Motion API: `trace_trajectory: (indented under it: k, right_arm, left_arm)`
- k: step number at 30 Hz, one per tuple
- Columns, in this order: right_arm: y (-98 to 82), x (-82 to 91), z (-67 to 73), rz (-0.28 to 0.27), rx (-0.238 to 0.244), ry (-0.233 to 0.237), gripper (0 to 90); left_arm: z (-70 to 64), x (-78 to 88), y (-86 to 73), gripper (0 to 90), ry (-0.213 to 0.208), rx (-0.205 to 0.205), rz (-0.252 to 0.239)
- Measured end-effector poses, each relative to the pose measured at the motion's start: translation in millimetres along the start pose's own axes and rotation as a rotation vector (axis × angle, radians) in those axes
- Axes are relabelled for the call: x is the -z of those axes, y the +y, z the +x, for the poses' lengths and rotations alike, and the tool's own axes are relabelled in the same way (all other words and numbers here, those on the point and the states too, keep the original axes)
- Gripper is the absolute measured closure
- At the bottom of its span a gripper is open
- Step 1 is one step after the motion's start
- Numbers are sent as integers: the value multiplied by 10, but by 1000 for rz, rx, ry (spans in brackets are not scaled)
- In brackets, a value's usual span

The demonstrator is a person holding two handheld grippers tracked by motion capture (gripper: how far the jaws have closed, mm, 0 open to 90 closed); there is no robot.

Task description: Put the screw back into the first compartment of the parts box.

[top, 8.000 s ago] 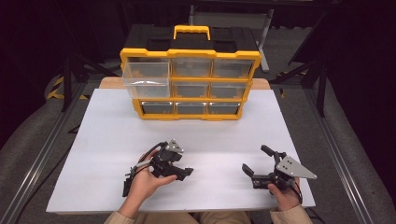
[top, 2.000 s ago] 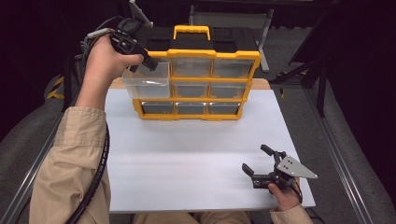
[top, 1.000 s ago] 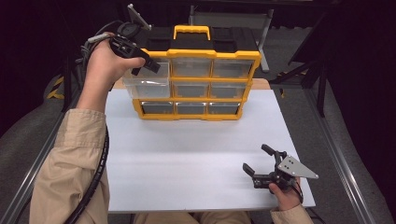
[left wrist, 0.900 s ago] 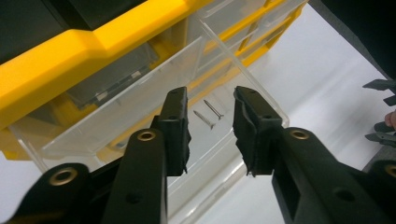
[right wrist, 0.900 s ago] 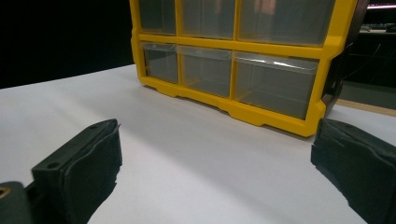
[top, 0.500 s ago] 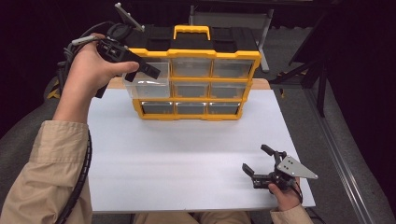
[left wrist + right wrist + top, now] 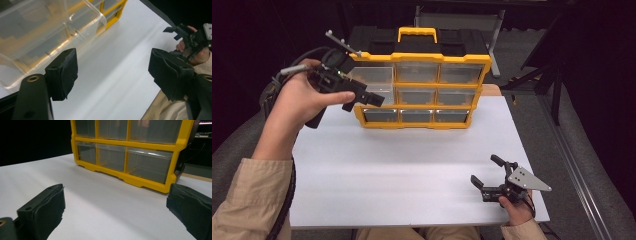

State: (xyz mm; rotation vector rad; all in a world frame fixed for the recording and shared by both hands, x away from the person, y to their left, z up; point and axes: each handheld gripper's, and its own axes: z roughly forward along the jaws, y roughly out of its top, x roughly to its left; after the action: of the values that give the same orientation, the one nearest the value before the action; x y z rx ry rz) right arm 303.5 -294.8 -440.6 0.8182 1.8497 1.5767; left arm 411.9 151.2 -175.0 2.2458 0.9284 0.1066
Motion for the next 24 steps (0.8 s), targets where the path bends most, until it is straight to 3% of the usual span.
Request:
trace_trajectory:
  k: [7, 10, 12, 13, 14, 15, 16, 17, 22, 24]
  right_arm:
    - [0, 0, 3, 1, -5, -2, 23]
    - [-1, -6, 2, 1, -3, -1, 23]
    - [-6, -14, 4, 2, -4, 3, 23]
    - [-5, -11, 9, 4, -3, 1, 23]
    - [-4, -9, 10, 4, -2, 1, 23]
    - [-6, -7, 7, 4, -3, 1, 23]
    - [-7, -8, 7, 3, -6, 1, 23]
    - [-7, -8, 7, 3, -6, 1, 23]
    - [-12, -14, 7, 7, -5, 1, 23]
    - [-13, -14, 9, 9, -5, 2, 23]
  left_arm:
    - [51, -340, -563, 157, -24, -43, -107]
    - [103, -497, -846, 146, 9, -60, -171]
    - [171, -602, -1034, 144, 6, -41, -204]
    - [225, -705, -1231, 138, -3, -18, -233]
    - [225, -705, -1231, 136, -3, -18, -233]
    - [256, -770, -1353, 133, -6, -9, -251]
    - [293, -855, -1521, 125, 2, -1, -268]
    - [293, -855, -1521, 119, 2, -1, -268]
    - [422, -1070, -2027, 99, 20, 40, -342]
    - [513, -1145, -2300, 67, 32, 69, -382]
